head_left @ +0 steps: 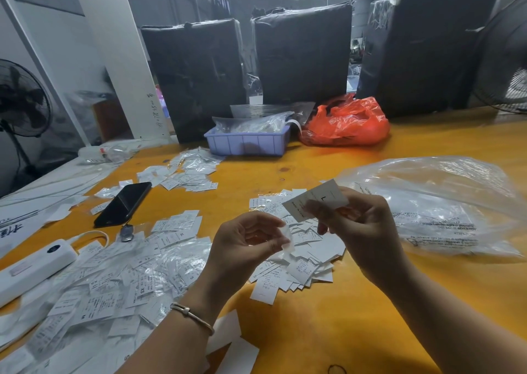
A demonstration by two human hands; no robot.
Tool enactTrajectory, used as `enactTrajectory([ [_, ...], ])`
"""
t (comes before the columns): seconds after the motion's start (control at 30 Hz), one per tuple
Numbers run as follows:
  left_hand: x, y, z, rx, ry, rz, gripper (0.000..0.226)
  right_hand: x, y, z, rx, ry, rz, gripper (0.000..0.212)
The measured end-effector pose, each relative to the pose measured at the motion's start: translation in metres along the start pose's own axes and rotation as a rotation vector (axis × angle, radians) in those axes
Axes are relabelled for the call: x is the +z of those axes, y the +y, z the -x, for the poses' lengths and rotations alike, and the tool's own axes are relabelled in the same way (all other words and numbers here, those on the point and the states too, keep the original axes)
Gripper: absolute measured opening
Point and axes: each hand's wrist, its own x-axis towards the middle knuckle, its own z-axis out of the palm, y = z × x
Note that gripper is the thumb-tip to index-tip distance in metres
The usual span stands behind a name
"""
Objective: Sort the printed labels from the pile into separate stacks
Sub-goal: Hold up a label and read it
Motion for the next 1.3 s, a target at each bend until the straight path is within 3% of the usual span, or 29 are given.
enactTrajectory([
  [0.17, 0.0, -0.001, -0.001, -0.019, 0.011, -0.007, 0.019, 0.005, 0.0, 0.004, 0.019, -0.083, 0.035, 0.009],
  [0.4, -0.001, -0.005, -0.002, -0.101, -0.003, 0.049, 0.011, -0.003, 0.013, -0.001, 0.044, 0.088, 0.307, 0.02],
  [0.53, -0.001, -0.007, -0.004, -0.161, 0.021, 0.109, 0.007, -0.005, 0.02, -0.002, 0.151, 0.021, 0.339, 0.02],
  [0.73, -0.006, -0.01, -0.006, -0.195, 0.156, 0.166, 0.007, -0.01, 0.012, -0.007, 0.327, -0.13, -0.099, 0.019],
  [0.9, -0.004, -0.007, -0.004, -0.159, 0.138, 0.257, 0.017, -0.001, 0.015, 0.001, 0.435, -0.342, 0.046, 0.014],
  [1.03, -0.001, -0.004, -0.003, -0.174, 0.059, 0.243, 0.018, 0.003, 0.017, 0.005, 0.306, -0.28, 0.106, 0.015],
  [1.2, 0.002, -0.002, -0.001, -0.138, 0.081, 0.16, 0.016, 0.003, 0.014, 0.005, 0.247, -0.24, 0.182, 0.008],
  [1.3, 0.0, -0.003, -0.001, -0.096, 0.104, 0.097, 0.016, 0.0, 0.011, 0.0, 0.225, -0.073, 0.085, 0.01],
])
